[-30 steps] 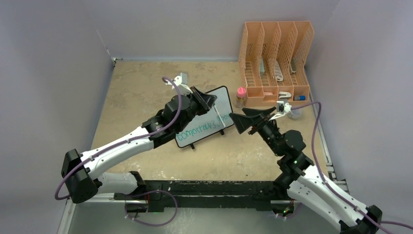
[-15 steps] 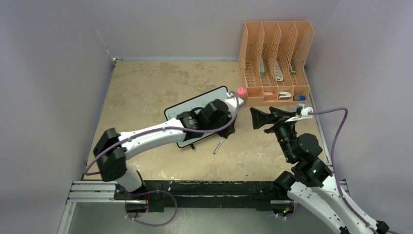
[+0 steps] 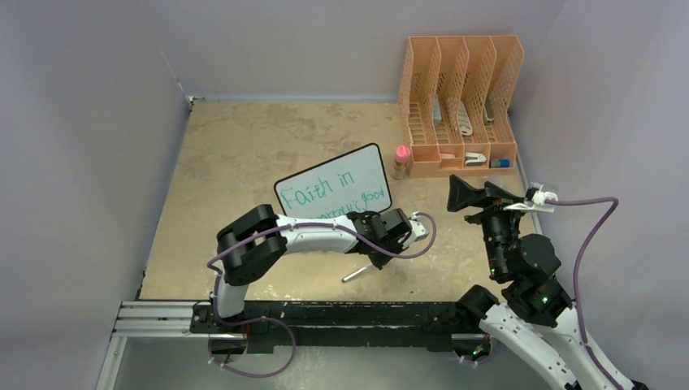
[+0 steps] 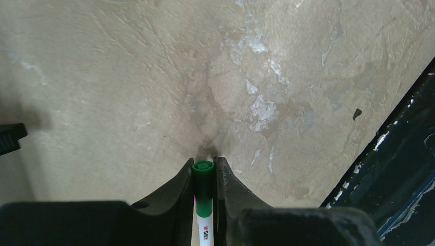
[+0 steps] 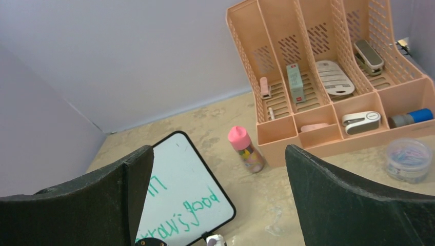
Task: Write a sentence on the whiteboard
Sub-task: Place the whiteboard marker in the corner of the board, then reset both arms
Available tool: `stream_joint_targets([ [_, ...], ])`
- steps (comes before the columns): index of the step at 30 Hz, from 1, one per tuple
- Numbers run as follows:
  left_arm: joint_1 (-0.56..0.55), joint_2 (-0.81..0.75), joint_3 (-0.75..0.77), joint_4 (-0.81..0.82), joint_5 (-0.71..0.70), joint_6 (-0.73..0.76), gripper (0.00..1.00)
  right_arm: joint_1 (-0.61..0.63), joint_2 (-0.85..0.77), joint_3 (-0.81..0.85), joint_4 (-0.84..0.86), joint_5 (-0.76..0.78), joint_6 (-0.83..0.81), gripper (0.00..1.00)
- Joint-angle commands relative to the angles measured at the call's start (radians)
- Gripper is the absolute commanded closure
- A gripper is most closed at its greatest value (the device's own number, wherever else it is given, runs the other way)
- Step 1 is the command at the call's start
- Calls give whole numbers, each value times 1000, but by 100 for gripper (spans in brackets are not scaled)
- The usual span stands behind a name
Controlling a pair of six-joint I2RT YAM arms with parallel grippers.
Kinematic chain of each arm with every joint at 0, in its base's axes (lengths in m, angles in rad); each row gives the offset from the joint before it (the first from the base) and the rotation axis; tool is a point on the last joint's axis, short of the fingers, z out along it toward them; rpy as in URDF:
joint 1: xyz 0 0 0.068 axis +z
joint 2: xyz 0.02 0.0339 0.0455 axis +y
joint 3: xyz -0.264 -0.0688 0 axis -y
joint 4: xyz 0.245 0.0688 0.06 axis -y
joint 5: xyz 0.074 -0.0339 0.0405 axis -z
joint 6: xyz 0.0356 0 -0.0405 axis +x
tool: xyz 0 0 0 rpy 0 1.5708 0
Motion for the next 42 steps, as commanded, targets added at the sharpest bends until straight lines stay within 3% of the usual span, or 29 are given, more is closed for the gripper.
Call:
stream_joint_targets([
  [1,-11,1,31,54,-4,44,83,-2,-5,35,-6,63,-24,1],
  [5,-11,-1,18,60,-3,50,66,-2,-12,27,-7,76,-19,1],
  [10,-11,-53,20,47,-27,16,54,-3,-25,22,-10,89,-19,1],
  [16,15,-208,124,-24,-160,-17,36,-2,-21,34,-6,103,-25,1],
  [23,237,-383,262,-121,-191,-72,30,-2,-12,43,9,117,-41,1],
  [34,683,-789,57,-121,-231,-178,17,-2,-5,51,5,149,-57,1],
  [42,734,-1190,-116,-151,-429,-208,12,-2,9,78,10,203,-102,1],
])
